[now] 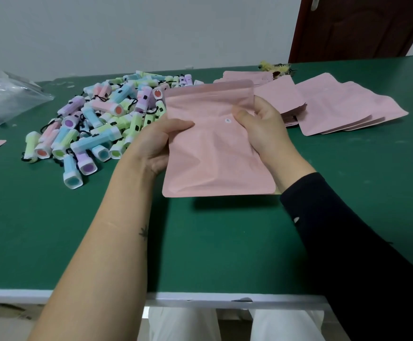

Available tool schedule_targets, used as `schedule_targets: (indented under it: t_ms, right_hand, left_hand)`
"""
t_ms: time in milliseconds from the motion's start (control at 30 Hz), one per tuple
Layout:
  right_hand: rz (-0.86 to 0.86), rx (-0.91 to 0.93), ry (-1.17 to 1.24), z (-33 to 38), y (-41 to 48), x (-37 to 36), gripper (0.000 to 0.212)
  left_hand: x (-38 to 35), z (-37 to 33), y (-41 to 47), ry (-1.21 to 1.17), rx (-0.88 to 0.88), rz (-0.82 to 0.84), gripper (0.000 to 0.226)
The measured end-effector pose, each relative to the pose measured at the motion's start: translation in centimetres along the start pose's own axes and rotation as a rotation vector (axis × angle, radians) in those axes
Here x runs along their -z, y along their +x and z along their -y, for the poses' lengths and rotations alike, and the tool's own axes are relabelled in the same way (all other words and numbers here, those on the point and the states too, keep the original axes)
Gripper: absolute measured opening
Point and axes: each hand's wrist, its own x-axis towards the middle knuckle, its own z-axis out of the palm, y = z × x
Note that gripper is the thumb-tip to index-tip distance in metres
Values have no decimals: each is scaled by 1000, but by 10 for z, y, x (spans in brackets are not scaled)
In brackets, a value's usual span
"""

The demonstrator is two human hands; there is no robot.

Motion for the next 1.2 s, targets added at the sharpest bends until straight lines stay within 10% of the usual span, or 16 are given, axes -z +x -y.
schedule_targets:
  t_ms: [900, 1200]
  right_hand:
    - [50, -139, -91, -9, -6, -8, 27]
    - [-5, -130, -77, -11, -3, -6, 10]
  left_hand:
    - [0, 11, 17, -9, -348, -307, 10]
    - [6, 7, 13, 81, -80, -166, 26]
